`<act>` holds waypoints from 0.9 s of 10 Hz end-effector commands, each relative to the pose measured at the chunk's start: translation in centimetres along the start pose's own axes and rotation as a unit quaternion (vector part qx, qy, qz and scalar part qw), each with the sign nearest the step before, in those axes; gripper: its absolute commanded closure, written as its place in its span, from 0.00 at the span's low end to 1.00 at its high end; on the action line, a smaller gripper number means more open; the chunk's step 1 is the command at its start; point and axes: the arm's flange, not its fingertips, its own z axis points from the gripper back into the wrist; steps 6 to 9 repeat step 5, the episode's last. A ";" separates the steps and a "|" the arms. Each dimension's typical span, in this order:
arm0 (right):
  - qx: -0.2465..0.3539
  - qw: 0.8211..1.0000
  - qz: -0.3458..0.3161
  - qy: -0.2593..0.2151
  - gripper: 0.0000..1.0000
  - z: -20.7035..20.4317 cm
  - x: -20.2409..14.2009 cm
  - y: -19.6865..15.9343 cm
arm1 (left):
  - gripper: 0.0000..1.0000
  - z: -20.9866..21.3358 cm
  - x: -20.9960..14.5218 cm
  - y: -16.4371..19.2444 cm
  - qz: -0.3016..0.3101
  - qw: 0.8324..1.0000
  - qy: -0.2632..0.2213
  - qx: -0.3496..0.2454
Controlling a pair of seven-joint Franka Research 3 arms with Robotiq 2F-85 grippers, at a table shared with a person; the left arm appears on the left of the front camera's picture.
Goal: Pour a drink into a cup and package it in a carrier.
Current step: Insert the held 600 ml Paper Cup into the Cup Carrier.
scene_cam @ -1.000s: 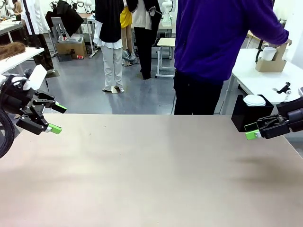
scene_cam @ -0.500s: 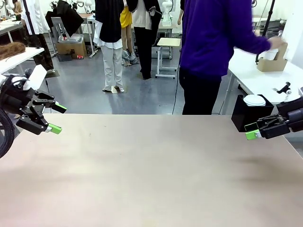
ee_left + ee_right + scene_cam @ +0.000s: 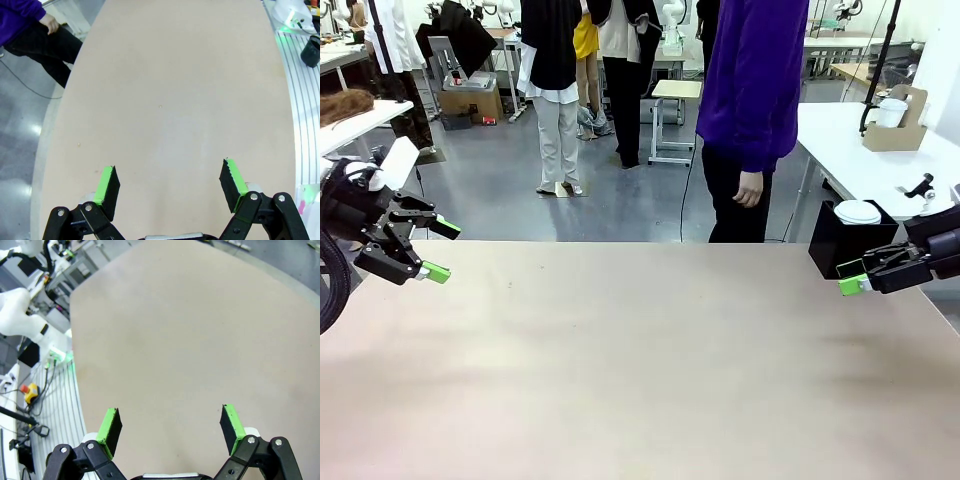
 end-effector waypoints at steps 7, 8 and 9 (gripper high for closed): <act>0.005 1.000 -0.002 -0.002 0.00 0.1 -0.1 0.1 | 0.00 -0.2 -0.1 0.1 -0.009 1.000 -0.012 0.001; 0.005 1.000 -0.002 -0.002 0.00 0.1 -0.1 0.1 | 0.00 -0.2 -0.1 0.1 -0.009 1.000 -0.012 0.001; 0.005 1.000 -0.002 -0.002 0.00 0.1 -0.1 0.1 | 0.00 -0.2 -0.1 0.1 -0.009 1.000 -0.012 0.001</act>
